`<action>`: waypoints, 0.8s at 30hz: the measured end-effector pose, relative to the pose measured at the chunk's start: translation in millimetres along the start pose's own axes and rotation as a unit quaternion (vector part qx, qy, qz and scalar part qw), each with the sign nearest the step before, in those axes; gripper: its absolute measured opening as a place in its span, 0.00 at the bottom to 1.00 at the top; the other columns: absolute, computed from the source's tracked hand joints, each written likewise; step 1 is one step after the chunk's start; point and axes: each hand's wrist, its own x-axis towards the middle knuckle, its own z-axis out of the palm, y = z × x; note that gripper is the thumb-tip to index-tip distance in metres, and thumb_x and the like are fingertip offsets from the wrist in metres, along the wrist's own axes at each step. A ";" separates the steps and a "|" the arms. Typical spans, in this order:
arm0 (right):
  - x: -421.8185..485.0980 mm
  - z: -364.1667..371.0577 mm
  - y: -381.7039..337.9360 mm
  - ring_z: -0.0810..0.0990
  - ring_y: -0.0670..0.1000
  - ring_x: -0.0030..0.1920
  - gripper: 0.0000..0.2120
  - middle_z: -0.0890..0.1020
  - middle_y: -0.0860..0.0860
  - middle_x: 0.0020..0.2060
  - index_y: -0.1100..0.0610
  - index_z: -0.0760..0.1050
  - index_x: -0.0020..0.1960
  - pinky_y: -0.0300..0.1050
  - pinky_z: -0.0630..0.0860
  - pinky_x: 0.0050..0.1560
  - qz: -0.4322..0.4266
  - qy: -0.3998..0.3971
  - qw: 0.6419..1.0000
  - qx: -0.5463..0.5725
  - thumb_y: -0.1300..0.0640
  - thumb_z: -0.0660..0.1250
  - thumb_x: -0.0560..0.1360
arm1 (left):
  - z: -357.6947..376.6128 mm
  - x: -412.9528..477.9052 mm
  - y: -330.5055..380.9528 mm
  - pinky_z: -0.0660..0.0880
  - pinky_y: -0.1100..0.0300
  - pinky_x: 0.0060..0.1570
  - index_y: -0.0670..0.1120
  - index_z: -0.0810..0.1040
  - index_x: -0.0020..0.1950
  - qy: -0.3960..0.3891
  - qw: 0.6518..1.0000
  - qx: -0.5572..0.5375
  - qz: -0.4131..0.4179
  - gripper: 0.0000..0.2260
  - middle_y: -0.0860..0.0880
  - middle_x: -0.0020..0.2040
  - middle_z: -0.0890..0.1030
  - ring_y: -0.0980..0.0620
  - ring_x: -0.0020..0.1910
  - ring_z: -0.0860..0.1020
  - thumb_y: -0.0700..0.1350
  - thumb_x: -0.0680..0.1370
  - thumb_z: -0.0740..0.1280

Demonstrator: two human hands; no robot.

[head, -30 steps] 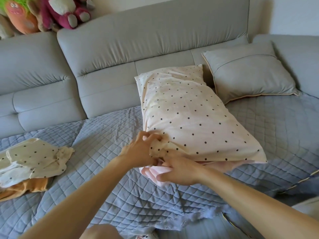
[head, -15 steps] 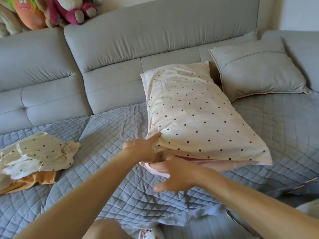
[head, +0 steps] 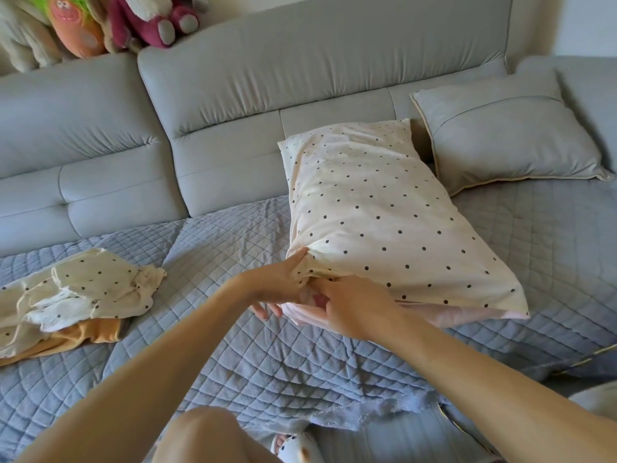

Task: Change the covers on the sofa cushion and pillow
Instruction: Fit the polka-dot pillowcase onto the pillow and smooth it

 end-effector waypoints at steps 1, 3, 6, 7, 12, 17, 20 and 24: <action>2.4 -2.1 -0.9 0.79 0.56 0.50 0.16 0.81 0.51 0.54 0.45 0.72 0.63 0.47 0.72 0.46 0.013 -0.016 1.000 -0.015 0.54 0.54 0.79 | -3.7 -1.7 2.4 0.80 0.59 0.33 0.67 0.41 0.77 0.011 1.000 0.013 0.001 0.43 0.45 0.74 0.67 0.52 0.45 0.82 0.48 0.75 0.68; 8.6 -6.8 0.6 0.79 0.56 0.56 0.17 0.80 0.52 0.57 0.47 0.75 0.64 0.48 0.72 0.52 0.044 -0.085 0.994 -0.052 0.50 0.53 0.80 | -7.0 -4.3 10.4 0.81 0.60 0.33 0.63 0.50 0.79 0.043 0.997 0.064 0.003 0.39 0.48 0.68 0.72 0.54 0.43 0.81 0.48 0.75 0.69; 18.2 -13.0 7.1 0.78 0.56 0.56 0.21 0.81 0.51 0.55 0.50 0.78 0.58 0.52 0.72 0.60 0.110 -0.154 0.979 -0.082 0.41 0.52 0.78 | -11.3 -5.8 19.0 0.83 0.56 0.38 0.60 0.63 0.75 0.090 0.989 0.112 0.016 0.31 0.51 0.60 0.78 0.54 0.42 0.82 0.49 0.73 0.68; 22.5 -17.5 9.7 0.78 0.57 0.56 0.23 0.81 0.51 0.53 0.51 0.78 0.55 0.52 0.71 0.59 0.132 -0.161 0.975 -0.079 0.38 0.52 0.77 | -14.6 -8.7 20.0 0.83 0.53 0.43 0.61 0.67 0.72 0.117 0.985 0.126 0.012 0.29 0.52 0.59 0.80 0.53 0.44 0.82 0.55 0.71 0.67; 23.5 -33.9 13.5 0.77 0.56 0.52 0.21 0.80 0.50 0.50 0.52 0.75 0.63 0.56 0.74 0.59 0.033 -0.187 0.981 -0.035 0.42 0.56 0.78 | -15.9 -19.9 17.3 0.76 0.57 0.41 0.62 0.77 0.56 0.272 0.938 0.215 -0.007 0.11 0.58 0.50 0.82 0.53 0.46 0.79 0.59 0.75 0.63; 3.2 -17.4 16.6 0.78 0.55 0.47 0.34 0.80 0.52 0.47 0.42 0.51 0.77 0.52 0.79 0.49 -0.070 -0.170 0.980 0.082 0.58 0.59 0.75 | 13.8 -7.1 18.6 0.73 0.56 0.41 0.55 0.71 0.54 0.238 0.940 0.244 -0.018 0.12 0.55 0.41 0.75 0.51 0.41 0.75 0.57 0.74 0.64; 2.9 -14.7 11.8 0.78 0.54 0.50 0.35 0.79 0.49 0.51 0.37 0.55 0.76 0.49 0.77 0.49 -0.090 -0.194 0.976 0.050 0.61 0.60 0.75 | 14.7 1.7 3.1 0.75 0.54 0.46 0.58 0.70 0.48 0.131 0.973 0.183 -0.041 0.11 0.54 0.46 0.78 0.51 0.45 0.77 0.57 0.70 0.68; 0.1 -13.4 -0.2 0.75 0.54 0.50 0.13 0.77 0.51 0.49 0.54 0.75 0.61 0.48 0.71 0.50 -0.031 -0.273 0.959 -0.070 0.56 0.59 0.79 | 11.2 -2.3 -5.5 0.78 0.55 0.42 0.58 0.72 0.38 0.176 0.973 0.148 0.015 0.07 0.56 0.44 0.80 0.53 0.40 0.78 0.59 0.67 0.63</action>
